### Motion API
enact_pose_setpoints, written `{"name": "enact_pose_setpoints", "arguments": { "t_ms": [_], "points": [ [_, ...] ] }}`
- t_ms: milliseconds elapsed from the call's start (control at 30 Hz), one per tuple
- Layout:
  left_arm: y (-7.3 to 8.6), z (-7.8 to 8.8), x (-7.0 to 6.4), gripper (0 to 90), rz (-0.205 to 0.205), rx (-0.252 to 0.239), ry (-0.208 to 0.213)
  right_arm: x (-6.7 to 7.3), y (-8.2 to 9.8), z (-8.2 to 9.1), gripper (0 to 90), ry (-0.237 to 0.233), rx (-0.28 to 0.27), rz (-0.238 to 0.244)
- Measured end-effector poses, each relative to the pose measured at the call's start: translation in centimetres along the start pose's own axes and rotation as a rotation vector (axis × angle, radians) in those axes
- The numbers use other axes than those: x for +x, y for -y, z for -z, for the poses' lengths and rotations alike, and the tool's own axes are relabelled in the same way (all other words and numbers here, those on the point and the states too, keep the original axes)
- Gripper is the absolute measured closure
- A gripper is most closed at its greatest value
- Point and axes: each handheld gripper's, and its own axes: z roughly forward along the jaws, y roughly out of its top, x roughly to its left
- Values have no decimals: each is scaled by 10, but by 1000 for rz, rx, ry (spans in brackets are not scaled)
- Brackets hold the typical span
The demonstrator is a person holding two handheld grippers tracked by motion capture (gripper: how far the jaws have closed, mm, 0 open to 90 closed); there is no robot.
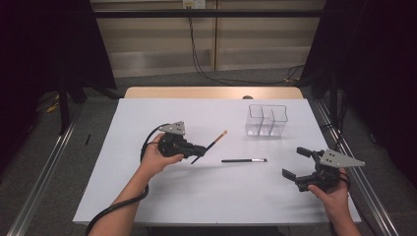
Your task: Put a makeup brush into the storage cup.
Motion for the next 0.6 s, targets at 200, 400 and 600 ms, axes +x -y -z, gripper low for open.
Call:
{"name": "enact_pose_setpoints", "arguments": {
  "t_ms": [200, 400, 600],
  "points": [
    [2, 1, -5, 842, 40, -117, 11, 0, 0, 0, 0, 0, -2, 2],
    [4, 2, -7, 842, 55, -209, -6, 0, 0, -1, 0, -1, 1, 0],
    [5, 1, -9, 842, 60, -249, -26, 0, 1, -1, 0, -1, 3, -1]
  ]
}}
